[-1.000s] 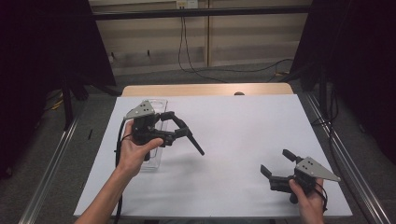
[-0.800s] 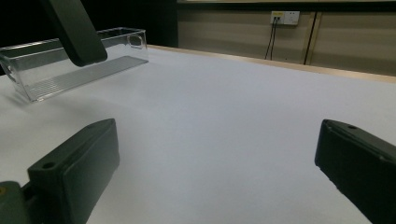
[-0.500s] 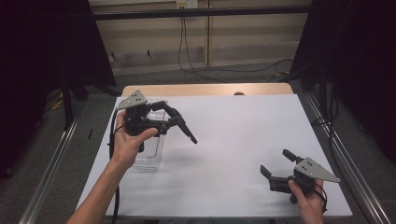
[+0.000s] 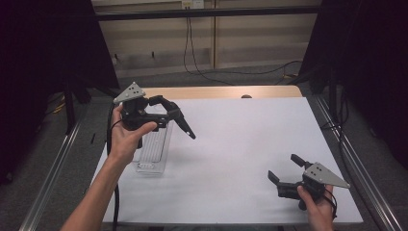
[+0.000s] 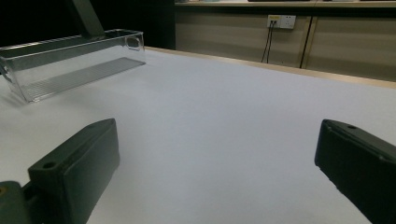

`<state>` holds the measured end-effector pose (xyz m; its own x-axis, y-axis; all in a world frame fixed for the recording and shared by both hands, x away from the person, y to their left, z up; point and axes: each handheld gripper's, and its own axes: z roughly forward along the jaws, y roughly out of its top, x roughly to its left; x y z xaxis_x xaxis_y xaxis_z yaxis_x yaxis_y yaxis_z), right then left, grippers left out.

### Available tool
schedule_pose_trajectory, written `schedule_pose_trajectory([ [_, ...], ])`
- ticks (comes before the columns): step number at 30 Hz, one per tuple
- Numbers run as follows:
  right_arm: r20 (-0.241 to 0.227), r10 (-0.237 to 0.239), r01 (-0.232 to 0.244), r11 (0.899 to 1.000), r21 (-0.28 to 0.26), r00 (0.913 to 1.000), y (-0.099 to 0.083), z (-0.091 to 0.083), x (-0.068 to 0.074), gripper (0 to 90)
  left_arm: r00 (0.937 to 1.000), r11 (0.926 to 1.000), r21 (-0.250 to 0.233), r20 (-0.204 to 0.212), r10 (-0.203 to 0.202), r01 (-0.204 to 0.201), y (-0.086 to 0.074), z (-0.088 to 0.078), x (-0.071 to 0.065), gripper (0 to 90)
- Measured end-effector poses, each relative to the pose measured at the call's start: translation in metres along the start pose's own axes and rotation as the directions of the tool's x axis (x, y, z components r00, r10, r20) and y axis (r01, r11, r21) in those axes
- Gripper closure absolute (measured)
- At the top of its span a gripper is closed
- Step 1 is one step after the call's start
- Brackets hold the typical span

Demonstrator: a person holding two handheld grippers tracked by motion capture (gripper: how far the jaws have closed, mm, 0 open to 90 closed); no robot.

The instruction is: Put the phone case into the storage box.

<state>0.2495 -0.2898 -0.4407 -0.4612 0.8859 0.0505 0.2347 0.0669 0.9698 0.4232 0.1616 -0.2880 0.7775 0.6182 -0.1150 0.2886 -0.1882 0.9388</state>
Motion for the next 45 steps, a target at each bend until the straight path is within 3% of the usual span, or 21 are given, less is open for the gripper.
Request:
schedule_pose_trajectory([
  [9, -0.013, 0.009, -0.009, 1.000, 0.004, 0.9999, 0.000, 0.001, 0.001, 0.0, 0.9978, 0.9997, -0.006, -0.062, -0.023, 0.022, 0.007, -0.003, 0.018, 14.3],
  [20, -0.016, 0.012, -0.012, 1.000, 0.001, 0.9998, -0.001, 0.001, 0.001, 0.0, 0.9878, 0.9985, -0.012, -0.146, -0.055, 0.054, 0.015, -0.006, 0.039, 14.3],
  [34, -0.014, 0.009, -0.009, 1.000, 0.003, 0.9999, -0.001, 0.000, 0.001, 0.0, 0.9766, 0.9975, -0.025, -0.203, -0.070, 0.066, 0.022, -0.012, 0.049, 14.3],
  [45, -0.017, 0.006, -0.006, 1.000, 0.000, 0.9998, -0.001, 0.000, 0.001, 0.0, 0.9598, 0.9956, -0.022, -0.265, -0.094, 0.091, 0.021, -0.013, 0.062, 14.3],
])
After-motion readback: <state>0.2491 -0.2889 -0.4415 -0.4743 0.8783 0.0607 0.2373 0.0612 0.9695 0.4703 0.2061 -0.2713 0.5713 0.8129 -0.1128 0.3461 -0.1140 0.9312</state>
